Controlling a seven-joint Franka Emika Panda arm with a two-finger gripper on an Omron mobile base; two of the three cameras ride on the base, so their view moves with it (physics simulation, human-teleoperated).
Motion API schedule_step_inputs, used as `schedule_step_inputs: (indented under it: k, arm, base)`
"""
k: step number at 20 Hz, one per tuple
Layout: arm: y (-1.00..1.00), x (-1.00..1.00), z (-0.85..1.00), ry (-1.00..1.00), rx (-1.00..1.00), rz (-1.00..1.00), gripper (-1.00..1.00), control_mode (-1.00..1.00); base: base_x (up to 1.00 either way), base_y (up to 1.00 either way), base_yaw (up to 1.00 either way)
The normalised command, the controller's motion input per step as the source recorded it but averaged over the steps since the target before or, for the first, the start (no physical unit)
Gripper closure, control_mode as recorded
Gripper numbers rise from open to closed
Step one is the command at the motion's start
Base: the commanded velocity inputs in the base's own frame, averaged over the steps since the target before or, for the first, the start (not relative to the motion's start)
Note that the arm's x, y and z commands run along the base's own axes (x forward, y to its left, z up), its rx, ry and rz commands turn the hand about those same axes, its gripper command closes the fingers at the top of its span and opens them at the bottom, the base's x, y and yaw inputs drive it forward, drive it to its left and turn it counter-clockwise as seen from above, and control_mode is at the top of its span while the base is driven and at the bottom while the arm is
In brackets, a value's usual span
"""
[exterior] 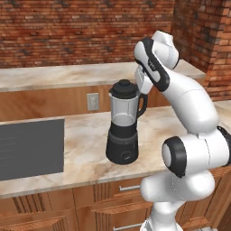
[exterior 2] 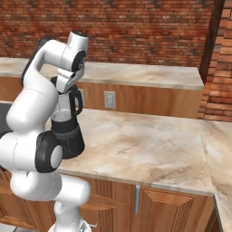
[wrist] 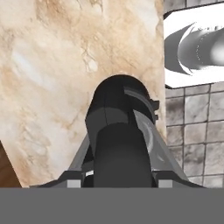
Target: Close the lid blender by securely placing the lid on top.
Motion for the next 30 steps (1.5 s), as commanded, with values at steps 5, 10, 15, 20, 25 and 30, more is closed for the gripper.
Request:
schedule_step_inputs:
  k: [5,10,15,20,25,30]
  arm:
    - [0.00,0.00,-0.02,-0.02,0.00,0.00,-1.00,-1.00]
    - [0.00,-0.02,0.00,-0.06,0.00,0.00,-1.00,-1.00]
    - [0.00,-0.09,0.11,-0.13,0.00,0.00,-1.00,-1.00]
    - [0.00,-0.34,0.32,-0.25,0.00,0.00,-1.00,-1.00]
    - [0.00,-0.55,0.17,-0.28,0.00,0.00,-1.00,-1.00]
    - [0.01,-0.70,0.04,-0.23,0.00,0.00,-1.00,-1.00]
  base:
    - [0.00,0.00,0.00]
    - [0.00,0.00,0.00]
    - [0.00,0.00,0.00]
    - [0.00,0.00,0.00]
    - [0.00,0.00,0.00]
    - [0.00,0.00,0.00]
